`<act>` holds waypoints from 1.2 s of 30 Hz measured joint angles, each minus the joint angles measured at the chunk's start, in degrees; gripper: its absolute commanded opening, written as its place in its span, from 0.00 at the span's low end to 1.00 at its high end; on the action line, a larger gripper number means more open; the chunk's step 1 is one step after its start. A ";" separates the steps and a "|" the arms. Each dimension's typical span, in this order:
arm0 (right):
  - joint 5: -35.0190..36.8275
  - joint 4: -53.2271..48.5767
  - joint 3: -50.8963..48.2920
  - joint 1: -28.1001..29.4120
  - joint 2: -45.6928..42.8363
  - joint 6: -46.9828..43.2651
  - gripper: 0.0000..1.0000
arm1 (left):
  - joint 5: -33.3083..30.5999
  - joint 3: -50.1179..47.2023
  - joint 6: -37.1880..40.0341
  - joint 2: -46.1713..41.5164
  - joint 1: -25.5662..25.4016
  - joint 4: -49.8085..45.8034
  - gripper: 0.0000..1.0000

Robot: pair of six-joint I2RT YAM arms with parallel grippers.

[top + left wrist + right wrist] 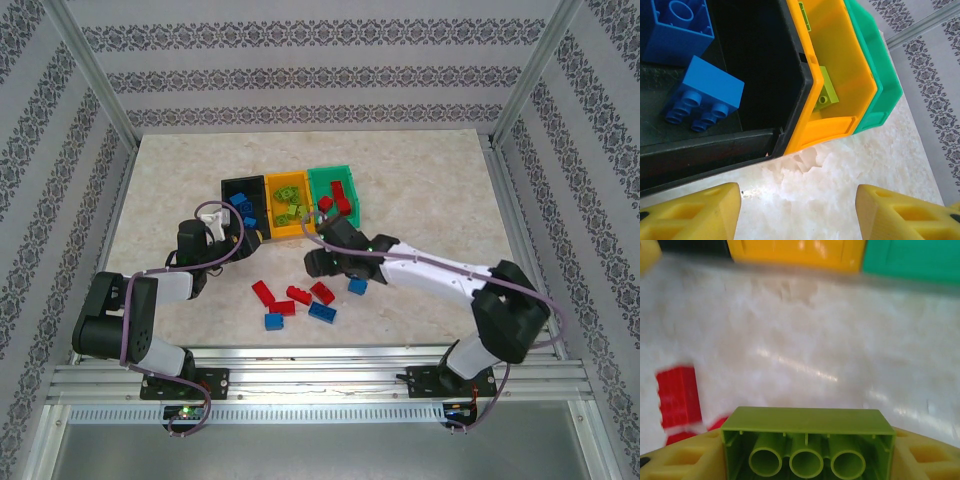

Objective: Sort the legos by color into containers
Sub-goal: Place the lego in the container.

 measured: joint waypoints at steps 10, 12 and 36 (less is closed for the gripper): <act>-5.22 5.03 23.37 -6.03 18.71 -1.92 0.55 | 0.00 0.00 0.00 0.00 0.00 0.00 0.62; -6.08 5.27 28.63 -7.02 22.36 -2.14 0.58 | -0.02 0.00 0.00 0.00 0.00 0.00 0.62; -12.83 6.01 38.29 -9.94 32.04 -3.15 0.71 | 0.66 0.00 -0.02 0.72 0.00 0.04 0.62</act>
